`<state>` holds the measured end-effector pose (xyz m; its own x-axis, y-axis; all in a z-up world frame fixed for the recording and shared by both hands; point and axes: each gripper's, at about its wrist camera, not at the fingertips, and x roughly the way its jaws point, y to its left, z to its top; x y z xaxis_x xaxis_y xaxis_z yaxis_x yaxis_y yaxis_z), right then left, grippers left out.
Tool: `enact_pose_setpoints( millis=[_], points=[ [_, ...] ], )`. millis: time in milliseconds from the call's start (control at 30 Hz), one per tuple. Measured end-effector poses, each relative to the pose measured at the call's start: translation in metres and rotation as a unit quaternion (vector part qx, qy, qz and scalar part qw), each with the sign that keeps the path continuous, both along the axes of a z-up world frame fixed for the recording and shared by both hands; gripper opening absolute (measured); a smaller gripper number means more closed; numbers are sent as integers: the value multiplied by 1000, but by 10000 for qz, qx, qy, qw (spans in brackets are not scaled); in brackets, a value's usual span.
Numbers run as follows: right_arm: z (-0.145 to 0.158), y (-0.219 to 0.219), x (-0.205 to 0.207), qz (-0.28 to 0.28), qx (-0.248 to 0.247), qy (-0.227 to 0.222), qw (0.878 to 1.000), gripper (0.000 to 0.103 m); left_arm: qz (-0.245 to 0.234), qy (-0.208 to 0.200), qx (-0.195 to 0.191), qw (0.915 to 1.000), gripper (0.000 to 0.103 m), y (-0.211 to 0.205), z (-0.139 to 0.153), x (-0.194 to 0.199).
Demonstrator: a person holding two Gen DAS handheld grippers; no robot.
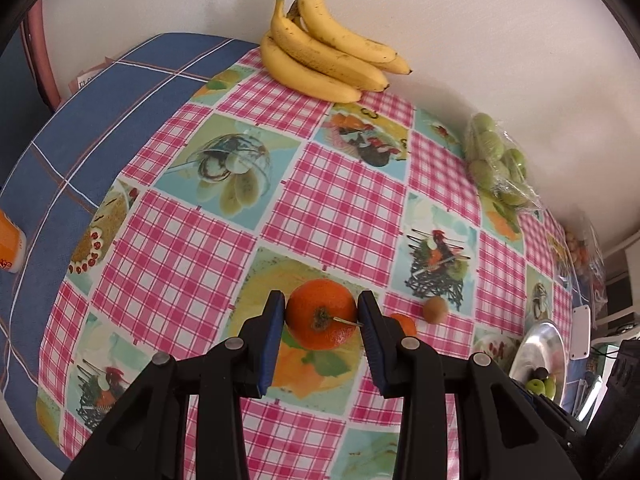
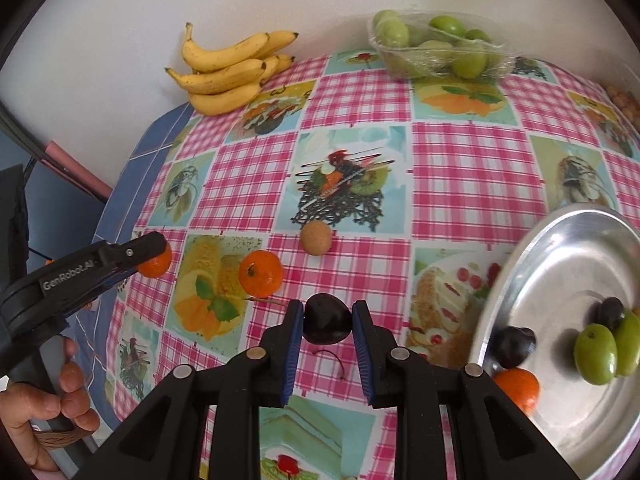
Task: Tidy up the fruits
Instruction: 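Grasp the dark plum with the right tool while the left tool grasps the tangerine, then carry the dark plum and the tangerine over the steel bowl with both tools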
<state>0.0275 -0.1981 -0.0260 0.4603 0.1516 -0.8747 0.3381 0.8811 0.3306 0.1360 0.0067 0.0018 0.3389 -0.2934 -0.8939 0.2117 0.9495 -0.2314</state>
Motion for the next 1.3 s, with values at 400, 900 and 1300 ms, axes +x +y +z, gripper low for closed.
enact_pose_setpoints(
  millis=[400,900,1300],
  points=[
    [24,-17,-27,-323,-67,-145,9994,27,-276,-147,-193,9993,39,-14,17,-22],
    [26,-53,-59,-811,52,-101,9966,27,-960,-332,-62,9948,39,-60,30,-51],
    [20,-113,-96,-1681,54,55,9857,27,-1981,-433,139,9791,39,-130,32,-97]
  ],
)
